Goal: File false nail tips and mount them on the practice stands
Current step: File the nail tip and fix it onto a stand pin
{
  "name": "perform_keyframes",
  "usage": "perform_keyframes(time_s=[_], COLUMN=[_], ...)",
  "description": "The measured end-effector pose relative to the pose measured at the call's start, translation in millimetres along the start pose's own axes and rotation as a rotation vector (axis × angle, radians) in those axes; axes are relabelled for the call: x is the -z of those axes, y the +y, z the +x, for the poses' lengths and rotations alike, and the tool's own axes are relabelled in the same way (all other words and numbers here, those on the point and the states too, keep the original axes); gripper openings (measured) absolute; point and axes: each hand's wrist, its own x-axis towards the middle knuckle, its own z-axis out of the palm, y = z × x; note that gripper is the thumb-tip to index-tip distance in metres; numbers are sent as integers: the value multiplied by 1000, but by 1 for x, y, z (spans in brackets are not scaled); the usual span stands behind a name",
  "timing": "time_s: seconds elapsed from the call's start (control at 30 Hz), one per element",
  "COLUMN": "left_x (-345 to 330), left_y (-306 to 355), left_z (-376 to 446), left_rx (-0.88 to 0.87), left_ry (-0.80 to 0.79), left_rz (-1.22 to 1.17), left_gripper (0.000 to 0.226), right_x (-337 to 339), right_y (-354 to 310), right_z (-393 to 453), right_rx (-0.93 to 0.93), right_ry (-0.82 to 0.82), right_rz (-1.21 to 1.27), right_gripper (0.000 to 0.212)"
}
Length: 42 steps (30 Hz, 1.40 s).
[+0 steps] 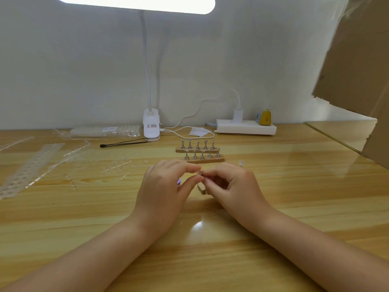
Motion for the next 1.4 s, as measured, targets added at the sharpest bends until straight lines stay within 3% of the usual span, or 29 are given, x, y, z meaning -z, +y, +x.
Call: perform_keyframes(time_s=[0.33, 0.67, 0.93, 1.1, 1.4], left_x=[-2, -1, 1, 2, 4], left_y=[-4, -2, -3, 0, 1], left_z=[0, 3, 3, 5, 5], left_rx=[-31, -38, 18, 11, 113], left_ry=[29, 4, 19, -2, -57], left_rz=[18, -172, -224, -246, -352], left_gripper=[19, 26, 25, 24, 28], right_x=[0, 4, 0, 4, 2], right_y=[0, 1, 0, -2, -2], right_z=[0, -1, 2, 1, 1], right_rx=[81, 196, 57, 78, 26], right_ry=[38, 55, 9, -45, 12], right_rz=[-25, -18, 89, 47, 96], right_gripper=[12, 16, 11, 19, 9])
